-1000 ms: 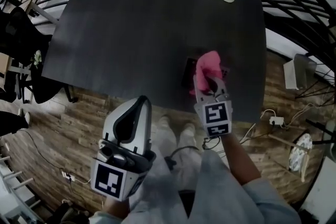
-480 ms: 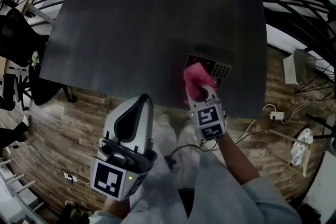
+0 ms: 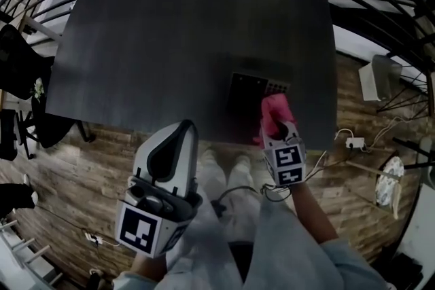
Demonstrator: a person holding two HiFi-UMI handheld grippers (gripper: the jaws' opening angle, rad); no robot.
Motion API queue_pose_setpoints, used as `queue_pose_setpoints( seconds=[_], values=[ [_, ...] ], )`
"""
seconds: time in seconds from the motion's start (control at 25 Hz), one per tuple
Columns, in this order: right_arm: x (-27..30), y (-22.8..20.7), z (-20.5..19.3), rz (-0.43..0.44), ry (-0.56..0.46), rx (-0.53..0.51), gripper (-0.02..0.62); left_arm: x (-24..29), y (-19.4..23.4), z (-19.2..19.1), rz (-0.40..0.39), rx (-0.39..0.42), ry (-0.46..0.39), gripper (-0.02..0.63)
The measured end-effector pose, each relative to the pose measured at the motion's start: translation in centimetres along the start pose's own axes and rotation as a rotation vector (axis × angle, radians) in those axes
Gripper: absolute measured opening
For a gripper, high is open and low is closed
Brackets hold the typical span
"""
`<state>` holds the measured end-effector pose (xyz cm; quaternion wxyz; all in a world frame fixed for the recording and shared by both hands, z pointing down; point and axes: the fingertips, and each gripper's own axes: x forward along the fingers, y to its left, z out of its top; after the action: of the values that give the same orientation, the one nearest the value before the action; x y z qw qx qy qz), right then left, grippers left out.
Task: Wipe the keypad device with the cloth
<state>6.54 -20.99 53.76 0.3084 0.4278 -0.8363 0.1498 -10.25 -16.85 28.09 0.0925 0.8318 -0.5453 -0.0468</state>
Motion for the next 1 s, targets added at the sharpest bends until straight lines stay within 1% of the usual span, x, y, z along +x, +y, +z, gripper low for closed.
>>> queue_pose_setpoints(
  seconds=[0.12, 0.24, 0.4, 0.52, 0.64, 0.76, 0.88, 1.0],
  values=[
    [-0.9, -1.6, 0.0, -0.040, -0.001, 0.009, 0.041, 0.3, -0.2, 0.1, -0.013, 0.001, -0.008, 0.000],
    [-1.4, -3.1, 1.2, -0.083, -0.026, 0.000, 0.041, 0.5, -0.2, 0.2, -0.019, 0.008, -0.012, 0.000],
    [-2.6, -5.0, 4.5, -0.140, -0.091, -0.023, 0.041, 0.9, -0.4, 0.8, -0.036, 0.009, -0.030, 0.000],
    [-3.3, -5.9, 8.0, -0.164, -0.152, -0.087, 0.041, 1.1, -0.3, 1.2, -0.039, 0.007, -0.041, 0.000],
    [-3.2, -5.4, 11.9, -0.151, -0.214, -0.197, 0.041, 1.1, -0.2, 1.3, -0.042, 0.005, -0.045, 0.000],
    [-2.2, -3.4, 15.0, -0.094, -0.237, -0.376, 0.041, 1.0, -0.1, 1.3, -0.038, -0.002, -0.043, 0.000],
    [-0.6, -0.3, 16.8, -0.012, -0.227, -0.572, 0.041, 0.8, 0.1, 1.3, -0.031, -0.007, -0.041, 0.000],
    [1.4, 2.7, 17.1, 0.050, -0.195, -0.734, 0.041, 0.7, 0.3, 1.3, -0.021, -0.001, -0.044, 0.000]
  ],
)
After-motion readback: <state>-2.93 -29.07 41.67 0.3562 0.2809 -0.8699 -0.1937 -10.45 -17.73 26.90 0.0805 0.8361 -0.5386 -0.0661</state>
